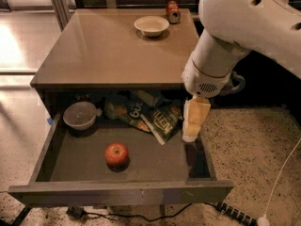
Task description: Pick apple from top drawer and place on counter
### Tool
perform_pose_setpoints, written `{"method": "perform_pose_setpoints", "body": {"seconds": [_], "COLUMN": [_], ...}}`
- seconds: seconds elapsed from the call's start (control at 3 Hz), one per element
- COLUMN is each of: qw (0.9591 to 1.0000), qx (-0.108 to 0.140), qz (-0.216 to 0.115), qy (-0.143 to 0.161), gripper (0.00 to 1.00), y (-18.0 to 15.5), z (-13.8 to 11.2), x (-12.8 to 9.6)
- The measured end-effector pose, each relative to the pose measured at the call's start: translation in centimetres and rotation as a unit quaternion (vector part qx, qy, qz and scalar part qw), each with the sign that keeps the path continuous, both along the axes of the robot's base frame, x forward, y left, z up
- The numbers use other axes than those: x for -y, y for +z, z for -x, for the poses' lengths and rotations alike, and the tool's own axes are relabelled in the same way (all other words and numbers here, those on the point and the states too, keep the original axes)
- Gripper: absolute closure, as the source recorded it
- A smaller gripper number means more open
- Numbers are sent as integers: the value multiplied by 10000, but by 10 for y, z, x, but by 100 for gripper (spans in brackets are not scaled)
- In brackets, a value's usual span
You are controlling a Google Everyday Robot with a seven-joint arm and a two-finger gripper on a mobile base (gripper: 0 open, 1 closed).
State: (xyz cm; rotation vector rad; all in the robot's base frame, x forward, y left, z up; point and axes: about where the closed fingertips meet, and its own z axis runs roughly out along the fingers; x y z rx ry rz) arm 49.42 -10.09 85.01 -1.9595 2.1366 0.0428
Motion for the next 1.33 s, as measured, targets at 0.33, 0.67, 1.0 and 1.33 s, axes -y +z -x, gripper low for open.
{"method": "perform_pose_setpoints", "body": {"seconds": [0.33, 0.67, 1.0, 1.33], "qw": [9992, 9961, 9931, 9931], "qx": [-214, -443, -557, -560], "qz": [-60, -38, -33, -30], "qy": [342, 758, 1028, 1035], "gripper": [0, 0, 0, 0], "y": [-28, -57, -74, -74], "z": [4, 18, 29, 29], "x": [-32, -68, -90, -90]}}
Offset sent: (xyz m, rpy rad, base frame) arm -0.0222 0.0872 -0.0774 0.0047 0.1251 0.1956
